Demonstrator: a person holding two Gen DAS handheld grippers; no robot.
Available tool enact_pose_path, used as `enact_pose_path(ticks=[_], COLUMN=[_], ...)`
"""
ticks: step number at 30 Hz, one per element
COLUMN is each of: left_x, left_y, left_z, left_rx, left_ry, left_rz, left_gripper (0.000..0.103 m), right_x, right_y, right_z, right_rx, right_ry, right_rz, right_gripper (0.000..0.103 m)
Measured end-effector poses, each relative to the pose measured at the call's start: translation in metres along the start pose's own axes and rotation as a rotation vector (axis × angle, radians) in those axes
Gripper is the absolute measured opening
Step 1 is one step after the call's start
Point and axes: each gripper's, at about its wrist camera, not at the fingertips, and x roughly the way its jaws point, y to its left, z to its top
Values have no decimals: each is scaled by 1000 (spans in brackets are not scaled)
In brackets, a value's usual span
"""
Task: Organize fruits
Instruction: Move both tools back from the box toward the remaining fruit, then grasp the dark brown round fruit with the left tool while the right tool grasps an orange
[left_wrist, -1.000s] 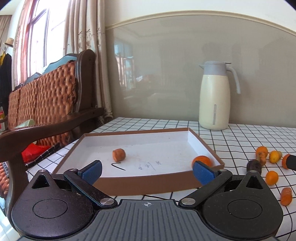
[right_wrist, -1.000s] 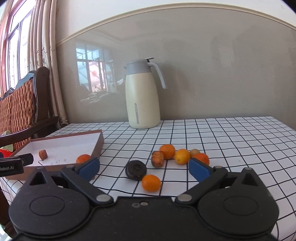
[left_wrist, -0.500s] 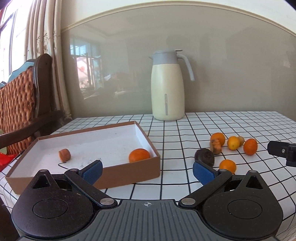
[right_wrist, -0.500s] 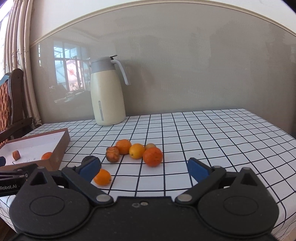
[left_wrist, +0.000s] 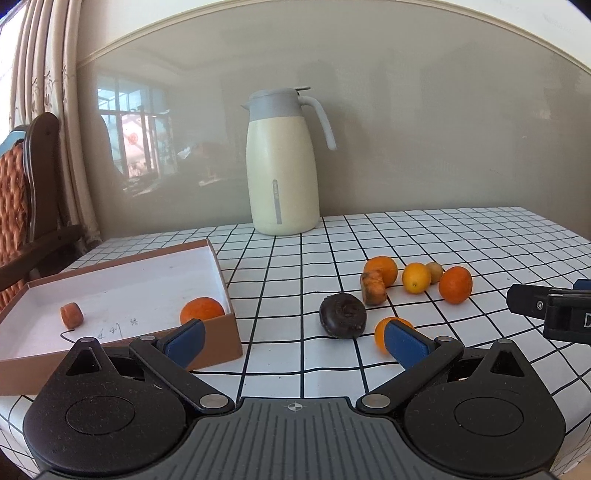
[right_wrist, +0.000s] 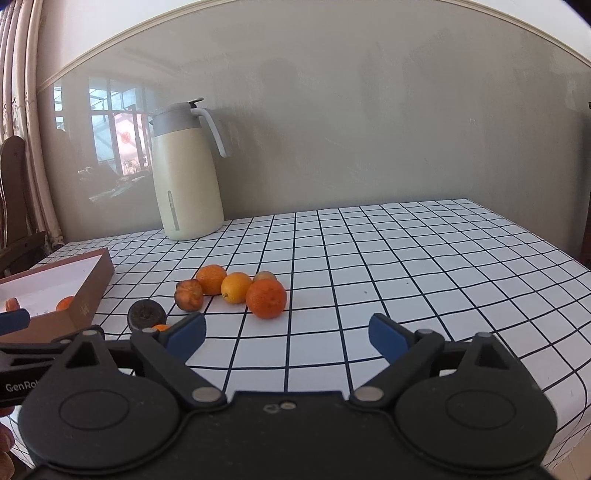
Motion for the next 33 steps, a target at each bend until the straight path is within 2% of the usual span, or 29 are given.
enact_pose_path(ticks=[4, 6, 11, 15, 23, 30, 33], left_x=[7, 10, 19, 29, 52, 66, 70], left_y=[-5, -8, -13, -15, -17, -20, -21], left_z=[1, 2, 4, 7, 10, 12, 12], left_rx=[-11, -13, -30, -40, -58, -61, -68], left_ry=[14, 21, 31, 42, 70, 91, 96], left_rz=[-16, -23, -37, -35, -21, -33, -37], left_gripper=[103, 93, 91, 84, 75, 74, 74], right_x=[3, 4, 9, 14, 29, 46, 55], right_y=[-3, -5, -8, -8, -5, 1, 2], right_z=[0, 0, 2, 4, 12, 24, 28], right_rx=[0, 5, 14, 22, 31, 28, 25], right_ry=[13, 13, 16, 22, 34, 37, 52], right_rz=[6, 5, 4, 10, 24, 24, 28], right_gripper=[80, 79, 74, 70, 65, 64, 61])
